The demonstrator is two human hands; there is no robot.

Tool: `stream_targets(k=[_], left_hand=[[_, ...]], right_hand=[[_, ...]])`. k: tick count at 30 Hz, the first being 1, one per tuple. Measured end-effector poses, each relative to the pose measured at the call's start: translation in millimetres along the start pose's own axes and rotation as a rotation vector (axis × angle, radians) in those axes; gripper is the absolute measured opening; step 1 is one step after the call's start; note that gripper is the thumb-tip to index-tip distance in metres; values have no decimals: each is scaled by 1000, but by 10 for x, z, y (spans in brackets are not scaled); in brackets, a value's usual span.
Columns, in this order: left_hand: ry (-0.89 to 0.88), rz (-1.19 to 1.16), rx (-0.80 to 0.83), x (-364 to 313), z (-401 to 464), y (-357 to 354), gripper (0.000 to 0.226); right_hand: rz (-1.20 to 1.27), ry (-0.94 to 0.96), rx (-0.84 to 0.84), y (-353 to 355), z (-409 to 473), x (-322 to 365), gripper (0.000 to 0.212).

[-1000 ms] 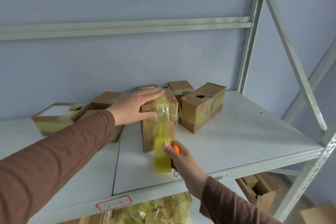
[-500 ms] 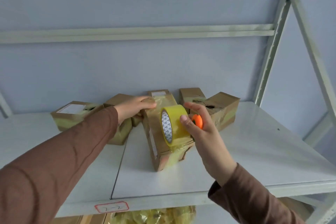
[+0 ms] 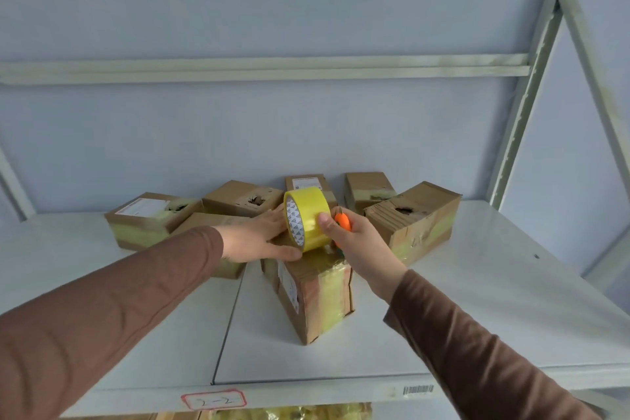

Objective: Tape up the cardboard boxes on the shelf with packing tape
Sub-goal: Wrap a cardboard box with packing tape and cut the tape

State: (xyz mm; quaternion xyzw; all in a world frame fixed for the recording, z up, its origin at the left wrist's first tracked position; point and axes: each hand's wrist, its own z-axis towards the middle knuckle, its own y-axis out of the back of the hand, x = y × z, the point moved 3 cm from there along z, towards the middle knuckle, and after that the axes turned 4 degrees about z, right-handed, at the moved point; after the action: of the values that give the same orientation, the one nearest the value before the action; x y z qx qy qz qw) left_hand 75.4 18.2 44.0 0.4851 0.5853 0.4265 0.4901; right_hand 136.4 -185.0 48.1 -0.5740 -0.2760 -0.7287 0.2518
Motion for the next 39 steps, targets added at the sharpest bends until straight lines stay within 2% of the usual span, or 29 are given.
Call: stream_targets(k=[4, 6, 8, 10, 12, 16, 18, 20, 24, 26, 28, 32, 36, 39], left_hand=[[-43, -27, -82, -35, -75, -161, 140], [-64, -13, -116, -36, -46, -179, 140], [-114, -49, -133, -58, 12, -125, 129], [-101, -30, -95, -14, 63, -112, 128], [-43, 4, -31, 83, 55, -144, 132], [-40, 44, -5, 100, 1, -181, 110], [-32, 38, 15, 48, 4, -146, 102], [-38, 33, 34, -19, -29, -71, 91], [-166, 55, -78, -147, -234, -23, 53], [-184, 70, -66, -241, -322, -179, 63], [-170, 157, -74, -330, -344, -349, 80], [-125, 262, -170, -247, -207, -264, 76], [-87, 239, -192, -100, -89, -319, 75], [-73, 200, -230, -48, -77, -388, 75]], right_hand=[[-21, 14, 8, -53, 24, -11, 55], [14, 0, 8, -52, 21, -1, 53], [105, -25, -4, -19, 2, 68, 58], [184, -36, -21, 78, -59, 147, 72], [215, -59, -13, 180, -210, 156, 77], [48, -209, 75, 327, -612, -162, 44], [8, -292, 88, 352, -728, -349, 41], [100, -347, 36, 346, -759, -440, 48], [128, -331, 52, 192, -770, -512, 38], [155, -344, 40, 145, -786, -557, 35], [173, -340, 22, 118, -808, -605, 45], [255, -300, 20, -42, -889, -683, 60], [227, -297, -11, -156, -841, -722, 30], [309, -453, 4, -275, -853, -785, 39]])
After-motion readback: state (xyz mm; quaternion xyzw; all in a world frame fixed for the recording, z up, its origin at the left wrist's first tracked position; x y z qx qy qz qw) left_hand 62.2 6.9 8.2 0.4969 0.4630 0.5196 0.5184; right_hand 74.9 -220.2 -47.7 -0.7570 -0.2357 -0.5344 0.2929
